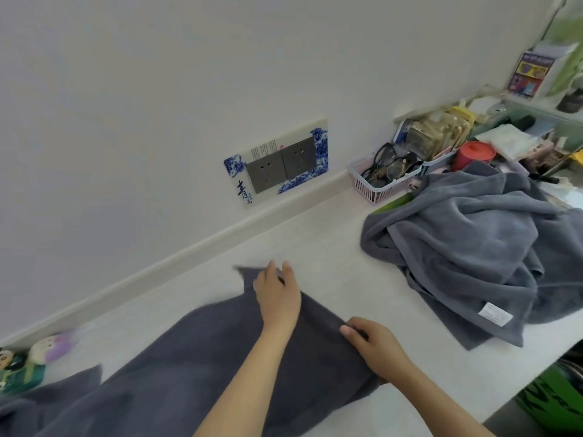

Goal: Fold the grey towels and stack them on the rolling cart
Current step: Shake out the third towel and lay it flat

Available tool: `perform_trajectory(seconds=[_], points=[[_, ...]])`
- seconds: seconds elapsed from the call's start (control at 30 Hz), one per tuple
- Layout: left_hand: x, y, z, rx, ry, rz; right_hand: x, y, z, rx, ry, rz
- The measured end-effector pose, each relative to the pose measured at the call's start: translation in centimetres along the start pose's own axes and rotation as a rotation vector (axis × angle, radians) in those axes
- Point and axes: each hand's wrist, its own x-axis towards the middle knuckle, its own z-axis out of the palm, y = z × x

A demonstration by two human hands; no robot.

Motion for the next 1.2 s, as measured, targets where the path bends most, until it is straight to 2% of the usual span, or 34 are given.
perform_trajectory(seconds=[0.07,0.1,0.13,0.17,0.2,0.27,0.3,0.33,0.4,0.47,0.57,0.67,0.73,0.83,1.03,1.13,1.2], points=[[-1.8,2.7,0.7,0.073,0.215,0.293,-0.4,-0.3,-2.0,0.127,0.001,0.002],[-2.2,4.1,1.0,0.08,0.27,0.441,-0.5,-0.2,-2.9,0.209,0.009,0.015],[-2.3,4.9,1.8,0.076,0.288,0.563,-0.6,0.1,-3.8,0.278,0.035,0.036],[-2.2,5.5,2.6,0.056,0.224,0.62,-0.6,0.6,-4.7,0.325,0.081,0.058],[-2.0,6.0,3.3,0.029,0.089,0.591,-0.5,1.2,-5.3,0.343,0.15,0.082],[-1.3,6.5,5.3,-0.014,-0.244,0.417,0.2,3.2,-6.6,0.293,0.324,0.148],[-0.8,6.4,6.3,-0.003,-0.361,0.334,0.5,4.3,-7.1,0.237,0.384,0.195],[-0.5,6.3,7.3,0.042,-0.443,0.271,0.8,5.2,-7.6,0.167,0.406,0.248],[-0.1,6.0,9.4,0.205,-0.542,0.196,1.2,7.0,-8.4,0.022,0.352,0.335],[0.0,6.0,11.1,0.346,-0.565,0.188,1.3,8.0,-9.0,-0.06,0.24,0.359],[0.0,7.1,12.2,0.314,-0.472,0.316,0.7,7.6,-10.3,0.023,0.143,0.271],[0.6,8.6,13.2,0.338,-0.4,0.516,0.4,6.9,-12.5,0.208,0.233,0.256],[0.8,9.1,14.1,0.422,-0.454,0.574,0.8,7.5,-13.7,0.08,0.364,0.296],[0.7,8.6,14.9,0.479,-0.565,0.541,1.4,8.6,-13.8,-0.156,0.539,0.376],[-1.2,5.0,13.5,0.355,-0.623,0.367,2.1,8.7,-10.7,-0.391,0.742,0.158],[-1.9,2.4,10.9,0.301,-0.597,0.276,2.6,7.6,-8.9,-0.463,0.767,0.024],[-2.6,0.8,8.9,0.294,-0.537,0.247,3.0,6.7,-7.8,-0.435,0.643,-0.09]])
